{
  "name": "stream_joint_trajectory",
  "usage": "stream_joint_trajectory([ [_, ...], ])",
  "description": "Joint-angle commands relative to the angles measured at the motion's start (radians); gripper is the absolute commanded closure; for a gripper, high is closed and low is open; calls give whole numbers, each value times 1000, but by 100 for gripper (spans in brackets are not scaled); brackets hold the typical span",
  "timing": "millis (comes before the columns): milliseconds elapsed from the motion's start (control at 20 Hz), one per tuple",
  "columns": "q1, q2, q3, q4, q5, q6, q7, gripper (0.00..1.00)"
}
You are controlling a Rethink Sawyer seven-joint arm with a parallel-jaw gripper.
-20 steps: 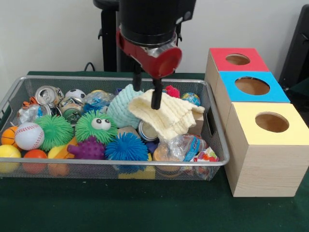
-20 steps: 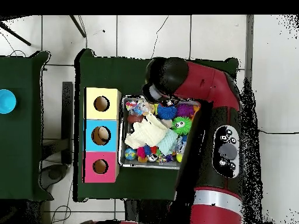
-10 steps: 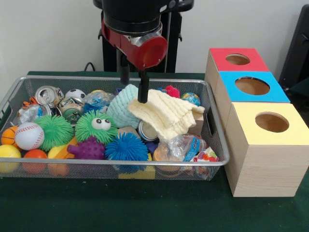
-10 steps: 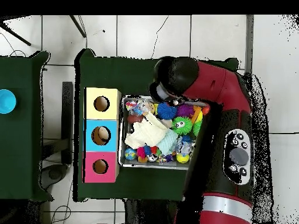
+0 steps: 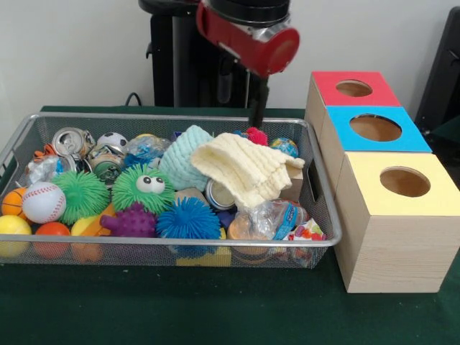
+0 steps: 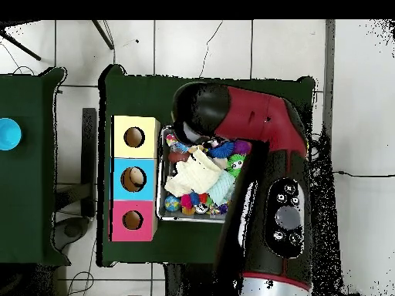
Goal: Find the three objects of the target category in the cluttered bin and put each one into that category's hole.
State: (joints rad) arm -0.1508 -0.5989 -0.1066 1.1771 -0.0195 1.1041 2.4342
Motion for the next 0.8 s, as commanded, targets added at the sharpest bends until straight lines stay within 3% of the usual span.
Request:
stream_joint_trajectory([
  [50, 24, -37, 67, 156, -30, 0, -71, 0],
  [250, 35, -21, 72, 141, -26, 12, -62, 0],
  [800, -8, 117, 127, 65, -42, -21, -127, 0],
])
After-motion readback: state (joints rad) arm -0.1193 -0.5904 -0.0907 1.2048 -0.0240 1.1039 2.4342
